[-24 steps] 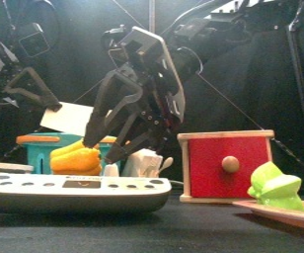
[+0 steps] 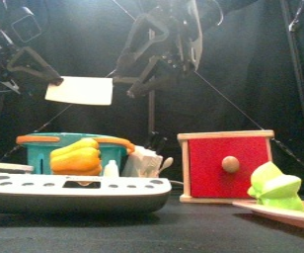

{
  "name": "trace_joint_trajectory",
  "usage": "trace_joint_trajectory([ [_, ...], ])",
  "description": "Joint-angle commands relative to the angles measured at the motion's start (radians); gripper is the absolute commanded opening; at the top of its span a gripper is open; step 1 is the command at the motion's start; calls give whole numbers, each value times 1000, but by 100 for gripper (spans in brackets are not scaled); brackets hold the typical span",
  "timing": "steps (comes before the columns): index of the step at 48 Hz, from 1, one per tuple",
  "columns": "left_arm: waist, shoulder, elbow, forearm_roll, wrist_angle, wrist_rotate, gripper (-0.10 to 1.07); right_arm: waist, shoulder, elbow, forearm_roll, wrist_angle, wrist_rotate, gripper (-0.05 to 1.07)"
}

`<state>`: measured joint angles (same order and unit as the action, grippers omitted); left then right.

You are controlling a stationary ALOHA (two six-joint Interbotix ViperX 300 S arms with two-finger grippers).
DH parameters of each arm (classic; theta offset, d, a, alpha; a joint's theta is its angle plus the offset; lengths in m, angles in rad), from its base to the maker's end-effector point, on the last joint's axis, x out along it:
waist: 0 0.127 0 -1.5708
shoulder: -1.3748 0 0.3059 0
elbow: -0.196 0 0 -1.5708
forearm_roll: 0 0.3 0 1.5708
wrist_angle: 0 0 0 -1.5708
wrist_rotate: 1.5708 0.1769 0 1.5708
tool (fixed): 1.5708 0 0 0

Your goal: Regrasp cleaver

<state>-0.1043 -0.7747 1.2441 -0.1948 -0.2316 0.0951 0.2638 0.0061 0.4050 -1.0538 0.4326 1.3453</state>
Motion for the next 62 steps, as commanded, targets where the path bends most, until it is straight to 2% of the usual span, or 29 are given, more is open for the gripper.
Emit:
trace_joint_trajectory([
  [1, 2, -23, -84, 23, 57, 3, 52, -2, -78, -3, -9, 8, 2, 89],
  [7, 37, -31, -196, 37, 265, 2, 52, -5, -115, 32, -8, 12, 3, 89],
  [11, 52, -32, -278, 83, 393, 0, 52, -11, -130, 49, -2, 12, 5, 89],
  [17, 48, -37, -310, 143, 413, -3, 52, -15, -152, 63, 9, 12, 3, 89],
  [22, 48, -37, -293, 141, 399, -5, 52, -14, -173, 83, 12, 18, 3, 89],
  [28, 55, -35, -308, 143, 397, -5, 53, -15, -202, 110, 31, 46, 5, 89],
  [41, 92, -31, -396, 186, 491, -8, 52, -18, -224, 137, 57, 61, 6, 89],
  [48, 92, -29, -420, 212, 459, -8, 52, -21, -222, 140, 61, 61, 5, 89],
  [57, 92, -29, -399, 299, 212, -8, 52, -25, -216, 146, 75, 60, 5, 89],
  [62, 95, -29, -383, 295, 153, -8, 52, -25, -213, 153, 87, 57, 5, 89],
])
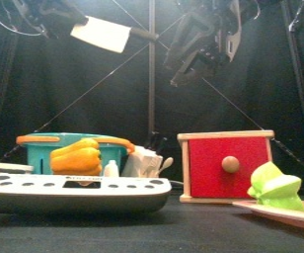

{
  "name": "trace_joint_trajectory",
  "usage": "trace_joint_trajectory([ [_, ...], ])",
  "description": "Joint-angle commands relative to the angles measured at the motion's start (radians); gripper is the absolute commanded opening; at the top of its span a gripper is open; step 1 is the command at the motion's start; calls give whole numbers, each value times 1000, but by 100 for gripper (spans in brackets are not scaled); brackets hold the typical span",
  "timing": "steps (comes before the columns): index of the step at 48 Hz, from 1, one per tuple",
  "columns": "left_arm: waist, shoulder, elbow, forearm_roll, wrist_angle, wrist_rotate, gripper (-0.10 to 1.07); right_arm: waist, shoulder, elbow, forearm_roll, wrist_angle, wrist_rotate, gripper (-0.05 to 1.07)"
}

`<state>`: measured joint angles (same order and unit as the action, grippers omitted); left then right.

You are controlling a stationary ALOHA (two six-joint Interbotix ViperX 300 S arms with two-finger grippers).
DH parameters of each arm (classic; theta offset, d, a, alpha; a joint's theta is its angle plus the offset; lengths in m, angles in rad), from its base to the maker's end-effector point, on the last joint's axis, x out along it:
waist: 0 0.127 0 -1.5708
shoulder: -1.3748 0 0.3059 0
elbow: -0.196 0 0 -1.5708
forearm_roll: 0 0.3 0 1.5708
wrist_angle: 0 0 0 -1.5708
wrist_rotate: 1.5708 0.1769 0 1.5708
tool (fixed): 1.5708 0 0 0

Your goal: Regrasp cleaver

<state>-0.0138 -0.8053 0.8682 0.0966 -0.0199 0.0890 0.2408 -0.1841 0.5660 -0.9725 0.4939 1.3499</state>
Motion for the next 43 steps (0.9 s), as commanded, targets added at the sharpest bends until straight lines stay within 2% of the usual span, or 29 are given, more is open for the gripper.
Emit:
trace_joint_trajectory([
  [1, 5, 2, -8, 3, -66, -2, 52, -2, -23, -6, 9, -5, 0, 89],
  [14, 0, 0, -8, 5, -101, 3, 52, -3, -44, 8, 18, 0, 0, 89],
  [29, -28, -6, -11, 11, -26, 3, 52, -12, -175, 89, 37, 8, 8, 89],
  [35, -35, -8, -11, 8, -26, 3, 52, -31, -225, 126, 52, 3, 8, 89],
  [43, -37, -8, -25, 18, -52, 3, 52, -54, -242, 153, 61, -11, 8, 89],
])
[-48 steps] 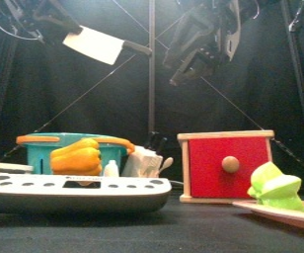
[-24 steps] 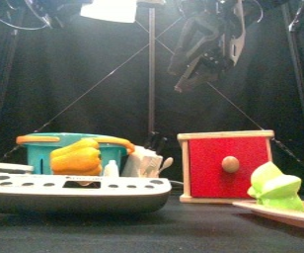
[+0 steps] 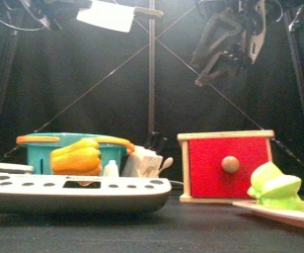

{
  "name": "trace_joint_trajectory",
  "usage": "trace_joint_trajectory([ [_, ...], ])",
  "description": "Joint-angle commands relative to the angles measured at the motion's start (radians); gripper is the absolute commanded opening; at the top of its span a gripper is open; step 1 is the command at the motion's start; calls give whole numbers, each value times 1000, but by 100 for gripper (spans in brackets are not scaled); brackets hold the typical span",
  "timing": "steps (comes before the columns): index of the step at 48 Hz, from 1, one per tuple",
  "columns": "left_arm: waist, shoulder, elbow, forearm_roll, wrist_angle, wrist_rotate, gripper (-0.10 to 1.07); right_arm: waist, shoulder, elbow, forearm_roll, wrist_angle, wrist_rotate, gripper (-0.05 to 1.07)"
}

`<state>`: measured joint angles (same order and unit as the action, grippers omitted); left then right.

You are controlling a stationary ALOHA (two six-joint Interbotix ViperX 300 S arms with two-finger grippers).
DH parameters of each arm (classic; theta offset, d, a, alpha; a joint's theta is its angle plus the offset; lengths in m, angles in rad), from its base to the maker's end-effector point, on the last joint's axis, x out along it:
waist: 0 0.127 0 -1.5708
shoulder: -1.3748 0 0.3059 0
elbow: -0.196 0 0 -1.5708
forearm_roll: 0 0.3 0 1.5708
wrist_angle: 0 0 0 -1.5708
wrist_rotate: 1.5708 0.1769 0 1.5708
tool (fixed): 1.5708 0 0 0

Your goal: Regrasp cleaver

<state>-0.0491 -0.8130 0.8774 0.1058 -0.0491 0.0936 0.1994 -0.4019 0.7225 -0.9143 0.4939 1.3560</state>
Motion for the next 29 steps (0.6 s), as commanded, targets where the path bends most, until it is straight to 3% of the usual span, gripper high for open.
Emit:
trace_joint_trajectory([
  [1, -2, 0, -37, 12, -31, -2, 52, -12, -23, -2, 5, -12, 2, 89],
  [9, -17, 12, -25, 32, -146, -2, 52, -23, -17, 8, 12, -21, 2, 89],
  [19, -23, 66, 52, 20, -324, 8, 52, -29, -14, 9, 12, -37, 2, 89],
  [29, -35, 87, 98, -103, -377, 106, 52, -29, -15, 17, 12, -38, 2, 89],
])
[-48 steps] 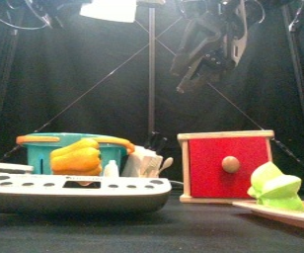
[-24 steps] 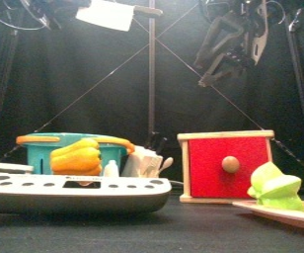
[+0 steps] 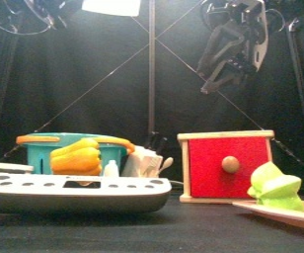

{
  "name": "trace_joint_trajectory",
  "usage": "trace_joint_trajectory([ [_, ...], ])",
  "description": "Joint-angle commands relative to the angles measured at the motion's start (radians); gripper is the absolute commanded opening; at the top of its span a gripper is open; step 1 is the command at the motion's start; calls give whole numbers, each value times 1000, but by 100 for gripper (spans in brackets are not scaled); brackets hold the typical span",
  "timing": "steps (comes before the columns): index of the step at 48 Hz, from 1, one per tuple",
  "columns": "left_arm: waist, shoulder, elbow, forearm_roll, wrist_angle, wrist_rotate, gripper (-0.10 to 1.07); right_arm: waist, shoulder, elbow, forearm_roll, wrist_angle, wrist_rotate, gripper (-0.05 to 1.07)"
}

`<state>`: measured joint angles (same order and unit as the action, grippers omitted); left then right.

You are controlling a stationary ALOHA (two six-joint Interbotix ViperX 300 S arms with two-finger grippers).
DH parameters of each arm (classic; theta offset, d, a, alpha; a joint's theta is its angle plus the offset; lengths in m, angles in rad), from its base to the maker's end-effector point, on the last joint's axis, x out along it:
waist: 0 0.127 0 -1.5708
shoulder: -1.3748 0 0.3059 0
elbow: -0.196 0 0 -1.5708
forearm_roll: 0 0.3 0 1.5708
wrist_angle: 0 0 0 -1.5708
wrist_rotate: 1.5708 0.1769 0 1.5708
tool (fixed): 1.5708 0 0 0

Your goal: Regrasp cleaver

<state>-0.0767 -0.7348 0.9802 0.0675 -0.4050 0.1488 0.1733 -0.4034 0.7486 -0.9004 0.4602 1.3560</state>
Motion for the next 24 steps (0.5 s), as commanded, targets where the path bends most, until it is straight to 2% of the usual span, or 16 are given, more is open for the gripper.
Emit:
trace_joint_trajectory([
  [1, -11, 14, -3, -83, -23, 71, 52, -3, -14, -9, 0, -5, 2, 89],
  [5, -28, 31, 12, -178, -38, 163, 52, -5, -12, -9, -2, -5, 2, 89],
  [10, -63, 46, 41, -344, -94, 282, 52, -5, -14, -8, 5, -5, 2, 89],
  [12, -97, 46, 60, -426, -138, 347, 52, -5, -12, -8, 8, -6, 0, 89],
  [18, -209, 41, 107, -601, -256, 511, 52, -5, -12, -9, 6, -5, 0, 89],
  [24, -299, 57, 149, -799, -321, 612, 52, 0, -11, -20, -17, -34, -6, 89],
])
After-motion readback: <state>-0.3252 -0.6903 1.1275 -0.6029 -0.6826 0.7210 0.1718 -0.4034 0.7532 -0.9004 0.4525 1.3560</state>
